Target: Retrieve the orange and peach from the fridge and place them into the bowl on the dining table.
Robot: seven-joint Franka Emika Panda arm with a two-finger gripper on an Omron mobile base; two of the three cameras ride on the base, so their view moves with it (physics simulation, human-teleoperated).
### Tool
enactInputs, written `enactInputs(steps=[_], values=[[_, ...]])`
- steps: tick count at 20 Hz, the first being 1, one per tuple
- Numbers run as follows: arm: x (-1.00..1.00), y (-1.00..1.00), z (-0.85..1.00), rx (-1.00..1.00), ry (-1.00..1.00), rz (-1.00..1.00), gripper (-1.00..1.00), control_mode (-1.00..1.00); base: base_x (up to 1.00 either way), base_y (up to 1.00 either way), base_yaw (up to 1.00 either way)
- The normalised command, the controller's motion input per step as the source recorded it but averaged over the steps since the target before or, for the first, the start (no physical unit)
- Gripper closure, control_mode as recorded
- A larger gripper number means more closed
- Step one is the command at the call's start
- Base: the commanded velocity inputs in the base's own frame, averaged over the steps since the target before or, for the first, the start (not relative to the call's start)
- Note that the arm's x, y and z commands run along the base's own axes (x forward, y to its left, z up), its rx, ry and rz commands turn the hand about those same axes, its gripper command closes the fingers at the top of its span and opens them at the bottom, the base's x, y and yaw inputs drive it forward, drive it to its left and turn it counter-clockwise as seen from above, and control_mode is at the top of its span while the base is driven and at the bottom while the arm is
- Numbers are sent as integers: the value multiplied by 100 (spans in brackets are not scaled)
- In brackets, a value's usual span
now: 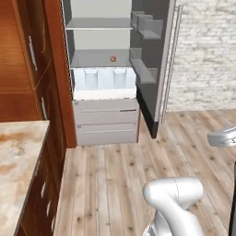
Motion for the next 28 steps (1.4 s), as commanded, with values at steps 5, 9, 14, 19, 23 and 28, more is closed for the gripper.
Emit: enactInputs(steps=[5, 9, 14, 19, 23, 28], values=[[0, 0, 0, 0, 0, 0, -100, 100, 59, 33, -14], [0, 0, 0, 0, 0, 0, -100, 100, 70, 19, -15], [0, 0, 0, 0, 0, 0, -100, 100, 81, 48, -18], [0, 0, 0, 0, 0, 0, -100, 100, 60, 66, -18], [0, 0, 0, 0, 0, 0, -100, 100, 54, 57, -17], [0, 0, 0, 0, 0, 0, -100, 100, 82, 14, -11]])
